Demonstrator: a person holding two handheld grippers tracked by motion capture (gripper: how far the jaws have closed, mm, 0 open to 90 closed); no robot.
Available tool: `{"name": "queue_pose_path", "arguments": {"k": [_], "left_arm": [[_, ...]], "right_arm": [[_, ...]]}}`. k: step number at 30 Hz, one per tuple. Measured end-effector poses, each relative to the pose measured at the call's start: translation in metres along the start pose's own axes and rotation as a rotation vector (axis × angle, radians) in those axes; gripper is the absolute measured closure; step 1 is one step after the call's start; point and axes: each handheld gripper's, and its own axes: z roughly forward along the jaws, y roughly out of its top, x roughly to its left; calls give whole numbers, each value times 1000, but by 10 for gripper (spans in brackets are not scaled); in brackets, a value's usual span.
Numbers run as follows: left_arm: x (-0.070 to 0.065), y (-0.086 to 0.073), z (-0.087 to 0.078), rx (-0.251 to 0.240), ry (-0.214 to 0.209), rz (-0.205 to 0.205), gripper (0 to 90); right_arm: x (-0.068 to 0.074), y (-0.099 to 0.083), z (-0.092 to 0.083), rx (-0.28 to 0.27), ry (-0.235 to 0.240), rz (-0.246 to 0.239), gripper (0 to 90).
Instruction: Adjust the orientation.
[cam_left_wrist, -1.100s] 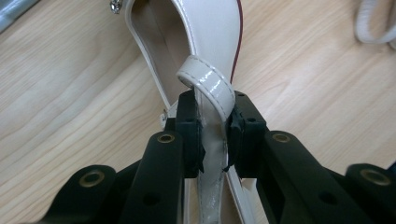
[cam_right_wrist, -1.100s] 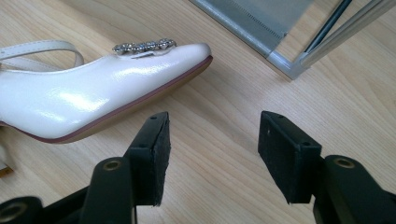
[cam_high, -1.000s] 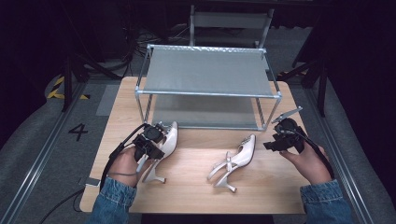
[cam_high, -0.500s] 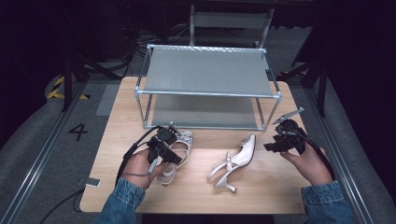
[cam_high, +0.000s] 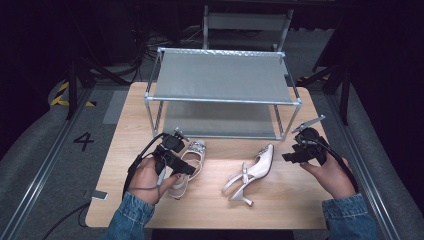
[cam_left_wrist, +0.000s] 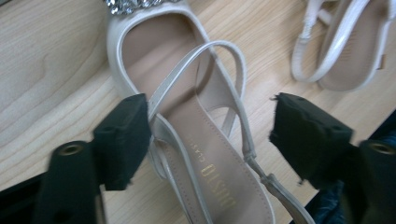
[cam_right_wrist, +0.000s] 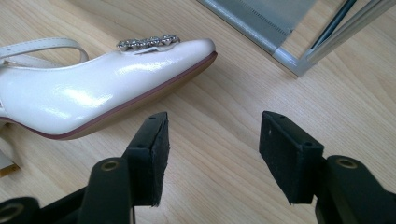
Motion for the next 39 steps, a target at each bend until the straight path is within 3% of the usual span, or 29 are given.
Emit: {"name": "queue_pose_path", "arguments": {"k": [3, 7, 10, 15, 23, 26, 32, 34, 39], "left_arm": [[0, 1, 7, 34, 30, -31, 188], [0, -1, 14, 58, 24, -69, 158], [1, 0, 19, 73, 47, -68, 148], [0, -1, 20, 92, 45, -78, 117], [-12, 0, 41, 189, 130, -68, 65], [-9, 0, 48, 205, 126, -70, 59], [7, -2, 66, 243, 78, -102, 77], [9, -2, 69, 235, 32, -104, 100], [11, -1, 67, 220, 51, -126, 232]], "right_arm": [[-1, 0, -2, -5, -2, 1, 429], [-2, -1, -2, -7, -2, 6, 428], [-2, -1, -1, -6, -2, 3, 428], [-1, 0, 0, 1, 0, 4, 427], [-1, 0, 2, 6, 1, -2, 422], [-1, 0, 2, 4, 1, 1, 420], [0, 0, 3, 8, 1, -1, 417], [0, 0, 4, 9, 1, -2, 416], [1, 1, 6, 16, 4, -7, 412]]}}
